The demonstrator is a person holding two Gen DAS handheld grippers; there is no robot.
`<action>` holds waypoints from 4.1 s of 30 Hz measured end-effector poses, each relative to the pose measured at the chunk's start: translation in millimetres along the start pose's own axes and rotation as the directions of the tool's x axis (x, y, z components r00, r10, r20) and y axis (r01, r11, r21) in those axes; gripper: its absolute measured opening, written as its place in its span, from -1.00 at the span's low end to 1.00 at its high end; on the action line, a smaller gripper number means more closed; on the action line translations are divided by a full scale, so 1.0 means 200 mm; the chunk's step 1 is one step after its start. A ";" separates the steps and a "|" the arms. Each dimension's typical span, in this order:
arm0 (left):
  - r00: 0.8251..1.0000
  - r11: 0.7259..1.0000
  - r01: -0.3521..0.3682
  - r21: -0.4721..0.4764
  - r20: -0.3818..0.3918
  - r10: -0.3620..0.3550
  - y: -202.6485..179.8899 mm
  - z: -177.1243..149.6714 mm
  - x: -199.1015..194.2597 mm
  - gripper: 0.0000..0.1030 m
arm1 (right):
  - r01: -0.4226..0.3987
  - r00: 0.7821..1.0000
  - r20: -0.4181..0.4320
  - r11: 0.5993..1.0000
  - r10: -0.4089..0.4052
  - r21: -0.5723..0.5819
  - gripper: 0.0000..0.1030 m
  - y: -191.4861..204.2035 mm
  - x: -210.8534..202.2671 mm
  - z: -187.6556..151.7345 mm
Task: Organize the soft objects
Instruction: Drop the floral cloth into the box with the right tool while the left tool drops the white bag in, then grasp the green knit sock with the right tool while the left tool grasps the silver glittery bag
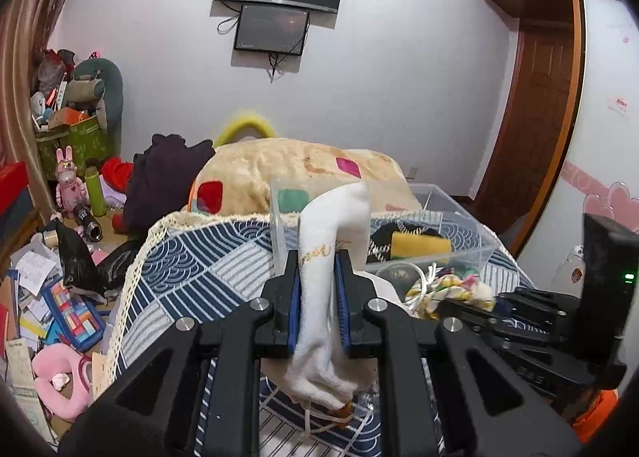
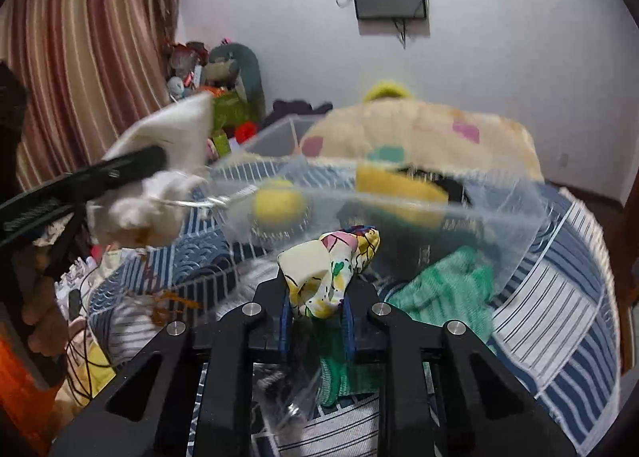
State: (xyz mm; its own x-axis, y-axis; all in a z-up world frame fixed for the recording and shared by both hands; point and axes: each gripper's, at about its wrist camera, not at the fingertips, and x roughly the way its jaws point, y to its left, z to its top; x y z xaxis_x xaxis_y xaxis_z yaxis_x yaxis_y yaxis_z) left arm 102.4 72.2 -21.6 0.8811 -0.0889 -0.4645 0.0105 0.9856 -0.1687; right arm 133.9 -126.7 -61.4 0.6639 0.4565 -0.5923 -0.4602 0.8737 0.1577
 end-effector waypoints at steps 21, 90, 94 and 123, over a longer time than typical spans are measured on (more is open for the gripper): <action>0.997 1.000 -0.013 -0.005 0.075 0.013 -0.08 0.32 0.21 -0.70 | 0.125 0.981 0.134 0.988 -0.137 0.092 -0.65 -0.30 -0.21 0.21; 0.967 0.999 0.043 0.028 -0.250 -0.035 -0.18 -0.33 0.22 0.83 | 0.130 0.982 -0.145 0.988 -0.118 0.079 0.43 -0.24 0.01 -0.17; 0.965 0.998 0.057 0.041 -0.259 -0.045 -0.22 -0.34 0.23 0.83 | 0.142 0.981 -0.145 0.987 -0.131 0.069 -0.14 -0.24 0.00 -0.18; 0.960 0.992 0.112 0.053 -0.265 -0.094 -0.27 -0.36 0.26 -0.21 | 0.147 0.989 -0.017 0.987 -0.146 0.057 -0.43 -0.21 -0.25 -0.16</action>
State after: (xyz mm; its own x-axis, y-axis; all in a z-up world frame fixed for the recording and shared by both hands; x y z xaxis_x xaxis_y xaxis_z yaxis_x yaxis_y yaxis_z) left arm 113.2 3.8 -98.3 0.7193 -0.2159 -0.6603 0.1337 0.9757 -0.1734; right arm 101.3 -191.4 -63.4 0.7142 0.3209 -0.6221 -0.3232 0.9395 0.1137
